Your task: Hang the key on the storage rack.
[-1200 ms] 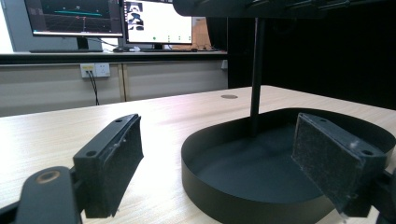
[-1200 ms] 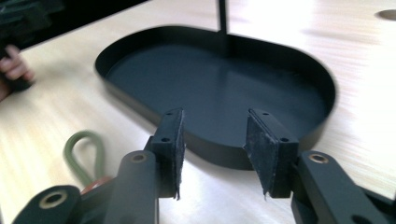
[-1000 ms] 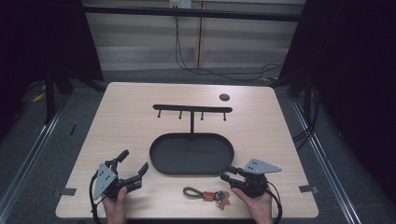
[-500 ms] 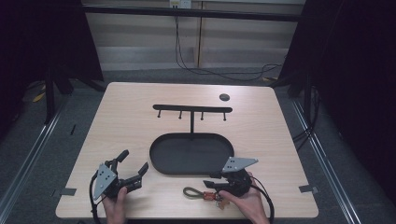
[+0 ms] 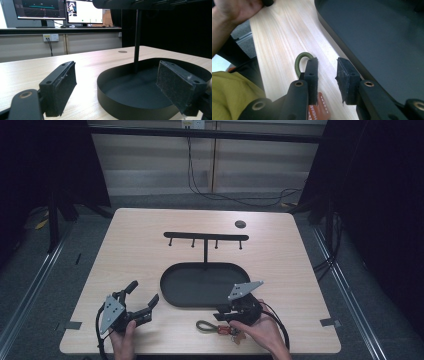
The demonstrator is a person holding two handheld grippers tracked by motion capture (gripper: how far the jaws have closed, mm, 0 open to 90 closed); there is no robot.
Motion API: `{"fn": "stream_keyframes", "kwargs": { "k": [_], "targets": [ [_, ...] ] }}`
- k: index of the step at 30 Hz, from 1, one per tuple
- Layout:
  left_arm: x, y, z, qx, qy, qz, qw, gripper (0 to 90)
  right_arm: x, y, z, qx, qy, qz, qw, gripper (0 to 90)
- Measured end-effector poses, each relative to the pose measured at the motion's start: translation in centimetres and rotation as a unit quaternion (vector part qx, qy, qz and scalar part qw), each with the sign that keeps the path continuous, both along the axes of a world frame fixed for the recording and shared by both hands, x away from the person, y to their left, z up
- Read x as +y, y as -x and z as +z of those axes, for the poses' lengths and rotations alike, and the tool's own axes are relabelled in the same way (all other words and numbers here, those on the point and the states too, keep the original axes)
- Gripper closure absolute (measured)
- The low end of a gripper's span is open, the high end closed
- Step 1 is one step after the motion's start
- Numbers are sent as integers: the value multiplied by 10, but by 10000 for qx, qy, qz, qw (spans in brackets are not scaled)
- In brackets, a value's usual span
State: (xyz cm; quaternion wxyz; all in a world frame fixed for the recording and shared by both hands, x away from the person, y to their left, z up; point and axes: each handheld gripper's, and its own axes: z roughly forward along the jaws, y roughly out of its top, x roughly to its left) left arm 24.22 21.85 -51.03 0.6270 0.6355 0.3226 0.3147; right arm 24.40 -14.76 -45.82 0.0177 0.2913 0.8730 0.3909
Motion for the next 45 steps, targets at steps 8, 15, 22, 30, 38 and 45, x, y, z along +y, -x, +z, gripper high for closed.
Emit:
{"fn": "stream_keyframes", "kwargs": {
  "k": [8,15,22,30,38,45],
  "targets": [
    [0,0,0,5,-4,1,10000,158,12,-10,-2,621,256,273,9974,762],
    [0,0,0,3,-2,0,10000,158,33,-15,-4,749,845,640,9915,767],
    [0,0,0,2,0,-1,10000,158,47,-23,-7,862,1286,840,9844,755],
    [0,0,0,2,-3,-1,10000,158,56,-22,-7,968,1730,991,9751,756],
    [0,0,0,5,-3,0,10000,158,58,-23,-10,1002,1871,969,9724,787],
    [0,0,0,0,-1,0,10000,158,61,-21,-11,934,1989,1079,9696,796]
  ]
}}
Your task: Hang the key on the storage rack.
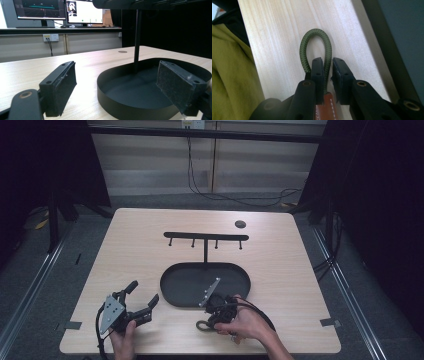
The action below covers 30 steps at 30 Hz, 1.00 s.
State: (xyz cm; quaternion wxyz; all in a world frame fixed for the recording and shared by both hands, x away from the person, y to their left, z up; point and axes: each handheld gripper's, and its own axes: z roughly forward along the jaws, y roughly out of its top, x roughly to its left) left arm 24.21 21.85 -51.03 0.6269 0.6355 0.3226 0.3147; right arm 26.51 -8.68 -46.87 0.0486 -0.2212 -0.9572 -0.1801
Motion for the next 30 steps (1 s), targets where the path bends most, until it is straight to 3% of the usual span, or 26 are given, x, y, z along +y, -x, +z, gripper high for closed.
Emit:
{"fn": "stream_keyframes", "kwargs": {
  "k": [10,14,19,30],
  "targets": [
    [0,0,0,0,-1,1,10000,158,12,2,1,-80,372,240,9990,790],
    [0,0,0,0,-1,-1,10000,158,21,3,3,-201,650,431,9968,798],
    [0,0,0,1,-6,2,10000,158,24,3,3,-261,767,522,9953,829],
    [0,0,0,2,-2,0,10000,158,26,-3,4,-17,864,405,9954,853]
  ]
}}
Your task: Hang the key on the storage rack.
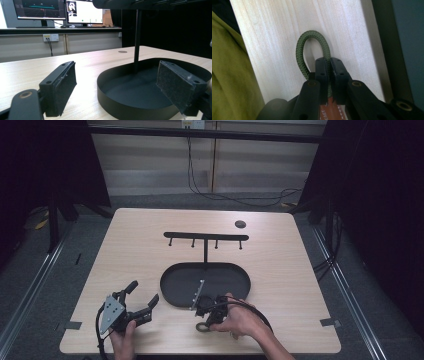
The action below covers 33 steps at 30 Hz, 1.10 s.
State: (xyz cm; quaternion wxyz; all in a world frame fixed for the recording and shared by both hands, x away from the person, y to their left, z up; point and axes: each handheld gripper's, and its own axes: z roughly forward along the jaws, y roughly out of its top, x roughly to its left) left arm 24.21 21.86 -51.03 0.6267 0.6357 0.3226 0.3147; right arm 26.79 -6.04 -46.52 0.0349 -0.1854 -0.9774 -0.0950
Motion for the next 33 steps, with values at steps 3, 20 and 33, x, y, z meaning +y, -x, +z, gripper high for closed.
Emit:
{"fn": "stream_keyframes", "kwargs": {
  "k": [3,20,33],
  "targets": [
    [0,0,0,-1,-1,1,10000,158,-1,-4,0,138,-36,-19,9999,853],
    [0,0,0,-5,2,-4,10000,158,-6,-16,24,419,-22,-131,9990,854],
    [0,0,0,-2,4,-5,10000,158,-19,-29,55,368,-168,-305,9987,854]
  ]
}}
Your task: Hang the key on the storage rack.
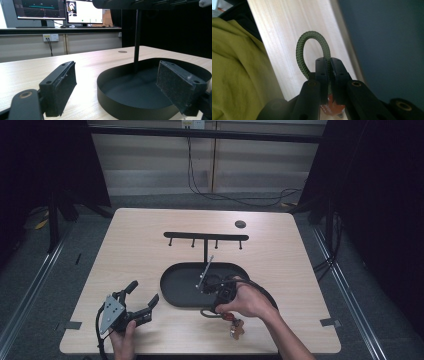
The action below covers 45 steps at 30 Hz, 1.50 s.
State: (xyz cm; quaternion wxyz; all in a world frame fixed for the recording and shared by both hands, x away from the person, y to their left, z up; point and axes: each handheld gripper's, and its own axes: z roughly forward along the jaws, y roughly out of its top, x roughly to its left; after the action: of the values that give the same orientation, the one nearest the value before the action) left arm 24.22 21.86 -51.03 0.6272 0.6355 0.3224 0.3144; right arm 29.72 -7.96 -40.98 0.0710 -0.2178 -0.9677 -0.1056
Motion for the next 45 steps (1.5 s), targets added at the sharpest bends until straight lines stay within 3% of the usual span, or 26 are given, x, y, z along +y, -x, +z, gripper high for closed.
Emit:
{"fn": "stream_keyframes", "kwargs": {
  "k": [11,29,40,45],
  "targets": [
    [0,0,0,0,-2,0,10000,158,-7,-10,21,5,229,-141,9996,854],
    [0,0,0,1,-1,0,10000,158,-11,-19,52,25,489,-85,9988,854],
    [0,0,0,0,-2,-1,10000,158,-13,-25,79,-121,465,56,9988,854],
    [0,0,0,0,-2,0,10000,158,-14,-31,86,-145,425,-8,9990,854]
  ]
}}
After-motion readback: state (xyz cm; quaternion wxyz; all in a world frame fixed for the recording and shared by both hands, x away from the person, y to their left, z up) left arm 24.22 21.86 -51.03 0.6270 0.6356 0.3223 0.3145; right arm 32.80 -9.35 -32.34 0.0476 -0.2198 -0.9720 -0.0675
